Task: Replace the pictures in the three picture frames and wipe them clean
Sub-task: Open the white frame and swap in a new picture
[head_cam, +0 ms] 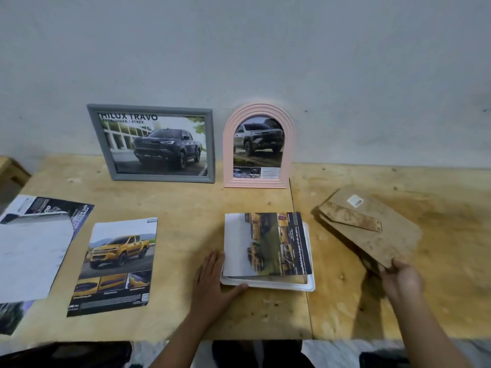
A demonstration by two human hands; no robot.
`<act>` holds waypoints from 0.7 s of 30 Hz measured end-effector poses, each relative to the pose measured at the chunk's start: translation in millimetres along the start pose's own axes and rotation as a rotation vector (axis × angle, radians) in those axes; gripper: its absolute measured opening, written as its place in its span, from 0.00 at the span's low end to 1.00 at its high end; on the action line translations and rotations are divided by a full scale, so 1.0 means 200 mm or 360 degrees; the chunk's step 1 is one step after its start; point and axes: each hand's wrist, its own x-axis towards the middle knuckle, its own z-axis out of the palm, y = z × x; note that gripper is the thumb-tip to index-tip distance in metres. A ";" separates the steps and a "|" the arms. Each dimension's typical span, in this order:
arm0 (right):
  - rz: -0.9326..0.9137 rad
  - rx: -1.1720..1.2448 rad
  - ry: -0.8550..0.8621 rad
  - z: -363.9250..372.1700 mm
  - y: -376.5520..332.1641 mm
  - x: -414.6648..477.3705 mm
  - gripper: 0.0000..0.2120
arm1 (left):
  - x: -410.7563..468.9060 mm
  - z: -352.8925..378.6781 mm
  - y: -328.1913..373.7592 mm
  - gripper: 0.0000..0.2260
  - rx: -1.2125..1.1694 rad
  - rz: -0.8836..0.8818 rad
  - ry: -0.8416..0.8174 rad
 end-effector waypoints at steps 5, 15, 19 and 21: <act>-0.0275 -0.0976 0.0343 0.08 0.05 0.03 0.12 | 0.04 0.00 -0.01 0.53 -0.0069 -0.0046 0.0015; -0.0910 -0.1853 -0.0089 0.21 0.23 -0.23 0.30 | 0.05 0.01 0.00 0.52 -0.0031 -0.0030 0.0021; -0.0982 -0.2063 -0.0737 0.39 0.30 -0.26 0.27 | 0.05 0.00 0.02 0.53 0.0034 -0.0044 0.0039; -0.0910 -0.2200 -0.0987 0.50 0.31 -0.27 0.26 | 0.03 0.01 0.04 0.53 0.0102 -0.0078 0.0045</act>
